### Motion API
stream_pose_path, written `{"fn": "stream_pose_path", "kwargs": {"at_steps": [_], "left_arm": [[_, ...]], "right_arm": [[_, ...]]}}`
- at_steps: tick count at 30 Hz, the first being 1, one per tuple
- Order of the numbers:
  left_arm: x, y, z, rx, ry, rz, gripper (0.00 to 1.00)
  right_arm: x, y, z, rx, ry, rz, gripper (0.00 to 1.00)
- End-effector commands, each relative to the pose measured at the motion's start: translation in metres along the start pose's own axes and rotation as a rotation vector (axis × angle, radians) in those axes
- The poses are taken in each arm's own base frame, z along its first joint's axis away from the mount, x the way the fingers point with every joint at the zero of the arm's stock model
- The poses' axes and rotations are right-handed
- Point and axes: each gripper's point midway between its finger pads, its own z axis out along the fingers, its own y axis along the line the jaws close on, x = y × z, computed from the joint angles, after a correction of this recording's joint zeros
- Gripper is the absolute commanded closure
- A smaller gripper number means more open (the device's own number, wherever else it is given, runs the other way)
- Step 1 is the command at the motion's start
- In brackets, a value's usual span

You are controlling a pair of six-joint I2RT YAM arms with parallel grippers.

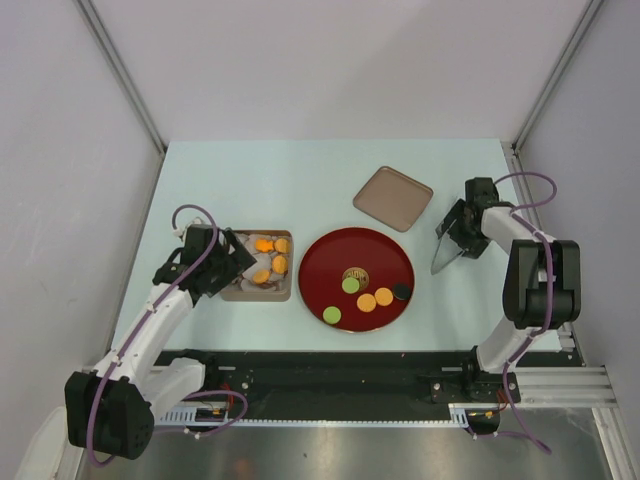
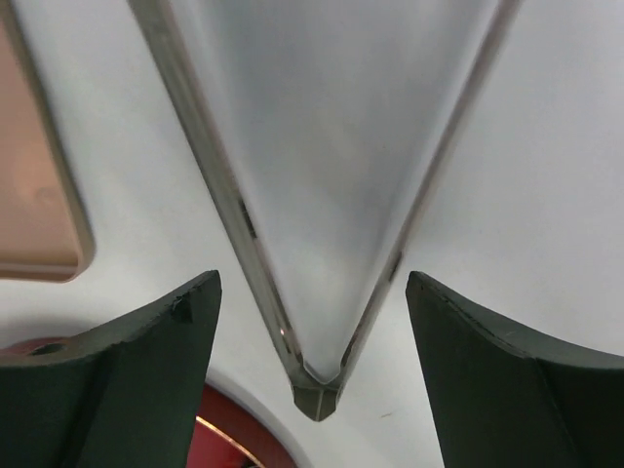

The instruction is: Pack the cookies

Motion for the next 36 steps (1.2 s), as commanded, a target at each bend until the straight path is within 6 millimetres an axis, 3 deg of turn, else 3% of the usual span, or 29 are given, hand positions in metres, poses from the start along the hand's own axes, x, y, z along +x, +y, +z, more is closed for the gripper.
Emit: {"fn": "stream_pose_path", "kwargs": {"at_steps": [1, 7, 13, 16, 17, 22, 28, 36], "left_arm": [[-0.004, -0.012, -0.004, 0.067, -0.018, 0.031, 0.00], [-0.003, -0.012, -0.003, 0.069, -0.016, 0.039, 0.00], [-0.002, -0.016, -0.001, 0.093, -0.012, 0.038, 0.00], [-0.003, -0.018, -0.003, 0.103, -0.012, 0.047, 0.00], [-0.003, -0.017, -0.004, 0.099, -0.013, 0.050, 0.00], [-0.001, -0.013, -0.005, 0.092, -0.017, 0.056, 0.00], [-0.001, -0.011, -0.004, 0.078, -0.014, 0.062, 0.00], [-0.001, -0.006, -0.003, 0.059, -0.022, 0.062, 0.00]], "right_arm": [[-0.021, 0.013, -0.033, -0.057, -0.103, 0.012, 0.15], [-0.028, 0.013, -0.057, -0.063, -0.162, 0.004, 0.10], [-0.032, 0.083, -0.085, -0.266, -0.289, -0.104, 0.20], [-0.029, 0.107, -0.067, -0.296, -0.249, -0.128, 0.26], [-0.019, 0.109, -0.045, -0.271, -0.198, -0.145, 0.28], [-0.019, 0.127, -0.009, -0.252, -0.148, -0.144, 0.42], [-0.032, 0.142, 0.016, -0.256, -0.172, -0.131, 0.46], [-0.026, 0.139, 0.039, -0.206, -0.150, -0.162, 0.48]]}}
